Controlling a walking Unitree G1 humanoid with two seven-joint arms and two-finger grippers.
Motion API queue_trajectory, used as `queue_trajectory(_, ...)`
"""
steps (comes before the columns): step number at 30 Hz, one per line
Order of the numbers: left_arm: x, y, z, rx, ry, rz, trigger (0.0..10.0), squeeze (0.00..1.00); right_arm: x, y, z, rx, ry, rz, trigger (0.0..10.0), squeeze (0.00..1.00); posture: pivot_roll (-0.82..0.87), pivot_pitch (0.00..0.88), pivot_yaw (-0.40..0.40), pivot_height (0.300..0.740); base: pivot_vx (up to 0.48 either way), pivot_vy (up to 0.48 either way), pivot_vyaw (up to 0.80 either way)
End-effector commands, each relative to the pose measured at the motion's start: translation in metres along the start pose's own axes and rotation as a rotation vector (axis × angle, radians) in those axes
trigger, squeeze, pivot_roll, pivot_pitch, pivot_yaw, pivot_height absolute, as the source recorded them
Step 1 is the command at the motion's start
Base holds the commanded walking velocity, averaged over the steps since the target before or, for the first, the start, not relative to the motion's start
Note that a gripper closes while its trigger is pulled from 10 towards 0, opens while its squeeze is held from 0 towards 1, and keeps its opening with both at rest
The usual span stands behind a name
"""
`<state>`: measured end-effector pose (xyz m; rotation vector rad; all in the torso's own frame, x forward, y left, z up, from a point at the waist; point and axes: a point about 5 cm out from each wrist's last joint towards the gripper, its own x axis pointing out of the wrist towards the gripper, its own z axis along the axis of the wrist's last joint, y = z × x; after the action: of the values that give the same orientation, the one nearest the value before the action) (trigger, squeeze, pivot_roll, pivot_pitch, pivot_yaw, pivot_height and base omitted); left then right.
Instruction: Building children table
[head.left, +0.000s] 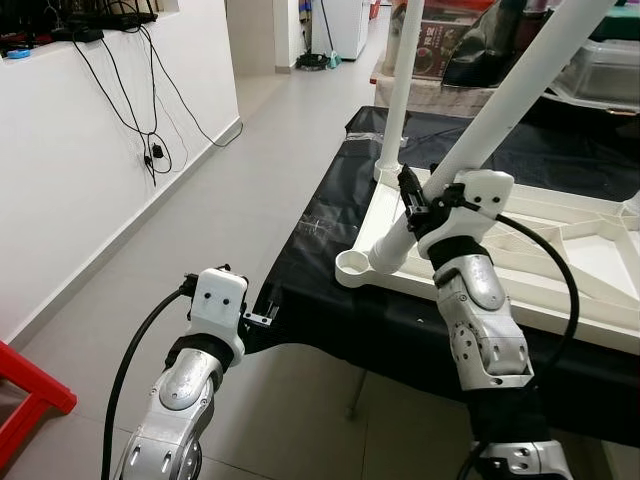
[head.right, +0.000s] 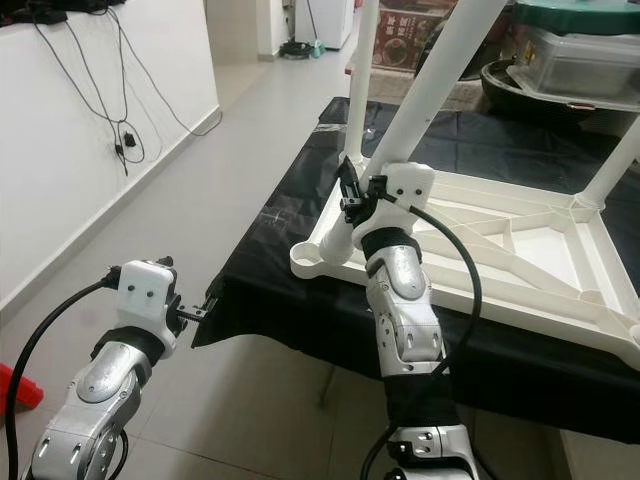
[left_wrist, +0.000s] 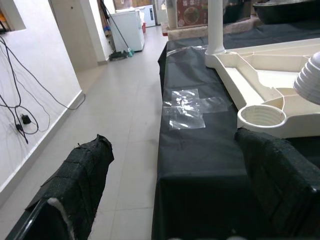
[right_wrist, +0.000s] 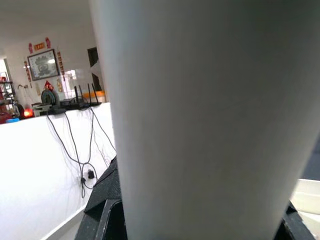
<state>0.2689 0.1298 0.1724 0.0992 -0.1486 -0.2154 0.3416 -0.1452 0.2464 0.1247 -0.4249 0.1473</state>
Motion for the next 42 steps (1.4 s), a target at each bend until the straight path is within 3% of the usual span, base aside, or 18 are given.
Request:
queue_trajectory(1,-0.0005,0.0009,-0.0022,0.019,0.014,0.003,10.0,0.00,0.0026,0.0051,0.0043,0.004,-0.029,0.017,10.0,0.00,0.11,0.096,-0.039,0.740,0.240,0.000,0.00)
queue_trajectory(42,-0.0026,-0.0026,-0.0080,-0.012,0.040,-0.015,10.0,0.00,0.0017,0.0088,0.0000,0.008,-0.021,0.035,10.0,0.00,0.10,0.085,-0.033,0.740,0.264,0.000,0.00)
